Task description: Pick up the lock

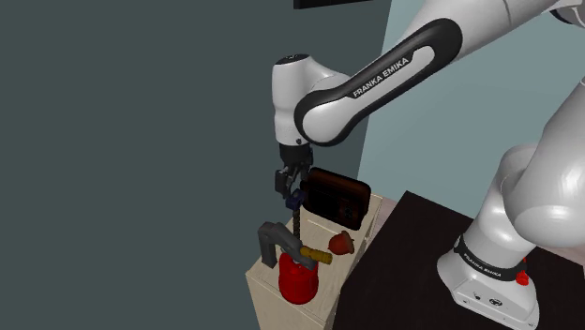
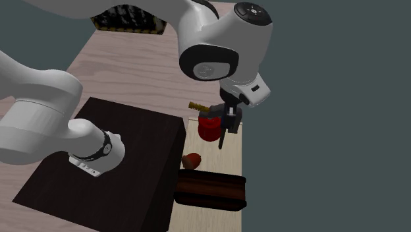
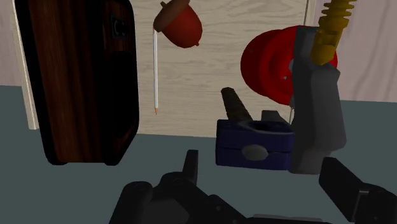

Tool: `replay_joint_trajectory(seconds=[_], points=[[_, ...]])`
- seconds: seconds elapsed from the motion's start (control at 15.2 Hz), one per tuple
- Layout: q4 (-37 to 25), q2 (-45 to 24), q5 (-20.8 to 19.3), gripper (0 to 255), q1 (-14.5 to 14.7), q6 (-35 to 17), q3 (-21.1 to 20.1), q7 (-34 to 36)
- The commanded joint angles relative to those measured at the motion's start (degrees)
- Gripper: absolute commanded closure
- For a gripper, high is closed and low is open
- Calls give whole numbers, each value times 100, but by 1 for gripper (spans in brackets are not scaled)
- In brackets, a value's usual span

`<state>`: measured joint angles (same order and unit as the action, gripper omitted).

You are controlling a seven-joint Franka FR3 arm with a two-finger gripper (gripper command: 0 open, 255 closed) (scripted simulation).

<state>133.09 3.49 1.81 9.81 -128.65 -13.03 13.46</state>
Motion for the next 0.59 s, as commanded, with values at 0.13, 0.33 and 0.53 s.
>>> replay_joint_trajectory(seconds=[0.13, 0.33, 0.53], points=[[89, -217, -50, 0, 8, -303, -17, 50], [161, -350, -87, 0, 9, -506, -19, 76], [161, -355, -89, 255, 9, -511, -19, 77]])
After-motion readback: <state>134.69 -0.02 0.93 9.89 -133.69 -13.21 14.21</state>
